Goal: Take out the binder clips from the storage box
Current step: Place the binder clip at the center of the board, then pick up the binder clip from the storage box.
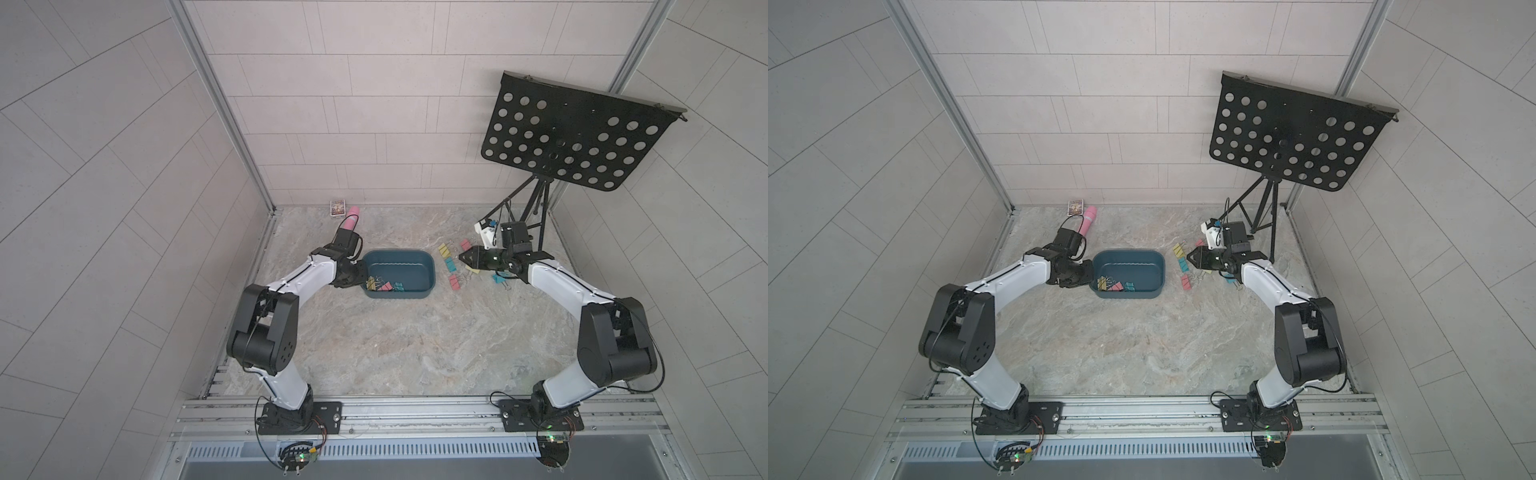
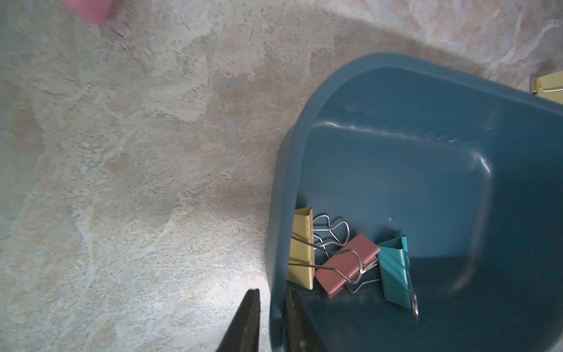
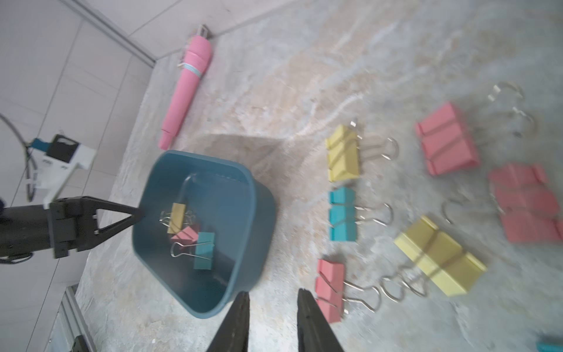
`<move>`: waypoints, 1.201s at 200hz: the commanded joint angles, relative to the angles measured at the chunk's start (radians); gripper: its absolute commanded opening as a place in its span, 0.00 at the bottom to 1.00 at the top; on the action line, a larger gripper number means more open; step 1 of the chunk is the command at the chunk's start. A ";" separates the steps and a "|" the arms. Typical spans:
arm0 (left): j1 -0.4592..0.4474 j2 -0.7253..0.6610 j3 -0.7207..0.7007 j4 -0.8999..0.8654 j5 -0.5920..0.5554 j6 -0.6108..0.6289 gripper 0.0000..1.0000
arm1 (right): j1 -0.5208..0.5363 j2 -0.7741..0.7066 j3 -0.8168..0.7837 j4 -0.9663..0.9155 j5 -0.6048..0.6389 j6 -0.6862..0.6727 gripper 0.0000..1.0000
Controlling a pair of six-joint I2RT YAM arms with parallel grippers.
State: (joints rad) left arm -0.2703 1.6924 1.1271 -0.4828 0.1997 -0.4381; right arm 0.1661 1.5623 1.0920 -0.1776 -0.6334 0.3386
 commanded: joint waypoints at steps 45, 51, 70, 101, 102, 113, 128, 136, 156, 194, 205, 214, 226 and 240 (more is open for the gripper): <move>0.006 0.007 0.008 0.001 -0.001 -0.011 0.24 | 0.274 0.190 0.232 -0.082 0.023 -0.081 0.31; 0.006 0.008 0.008 0.003 -0.001 -0.010 0.24 | 0.292 0.220 0.256 -0.083 0.018 -0.081 0.31; 0.005 0.007 0.005 0.004 0.001 -0.011 0.24 | 0.342 0.308 0.328 -0.086 -0.008 -0.080 0.31; 0.006 0.003 -0.006 0.012 0.007 -0.016 0.24 | 0.396 0.435 0.428 -0.091 -0.015 -0.090 0.31; 0.006 0.002 -0.005 0.012 0.006 -0.016 0.24 | 0.397 0.440 0.431 -0.092 -0.015 -0.091 0.31; 0.006 0.001 -0.007 0.013 0.010 -0.017 0.24 | 0.408 0.483 0.466 -0.109 -0.022 -0.095 0.31; 0.006 -0.002 -0.012 0.019 0.013 -0.020 0.24 | 0.418 0.535 0.510 -0.127 -0.027 -0.106 0.32; 0.006 -0.003 -0.016 0.023 0.016 -0.021 0.24 | 0.423 0.559 0.528 -0.134 -0.033 -0.110 0.32; 0.006 -0.004 -0.016 0.023 0.017 -0.022 0.24 | 0.431 0.599 0.558 -0.138 -0.047 -0.112 0.34; 0.005 -0.002 -0.016 0.027 0.020 -0.022 0.24 | 0.440 0.640 0.586 -0.140 -0.057 -0.126 0.37; 0.006 0.000 -0.016 0.027 0.021 -0.023 0.24 | 0.441 0.652 0.596 -0.144 -0.059 -0.130 0.38; 0.006 0.000 -0.016 0.028 0.020 -0.024 0.24 | 0.444 0.663 0.605 -0.149 -0.058 -0.133 0.38; 0.006 0.000 -0.016 0.028 0.020 -0.024 0.24 | 0.444 0.677 0.618 -0.156 -0.059 -0.136 0.39; 0.006 -0.002 -0.018 0.027 0.019 -0.023 0.24 | 0.446 0.691 0.630 -0.158 -0.061 -0.136 0.39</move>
State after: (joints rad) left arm -0.2703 1.6924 1.1263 -0.4599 0.2176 -0.4561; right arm 0.6025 2.2250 1.6936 -0.3054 -0.6842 0.2218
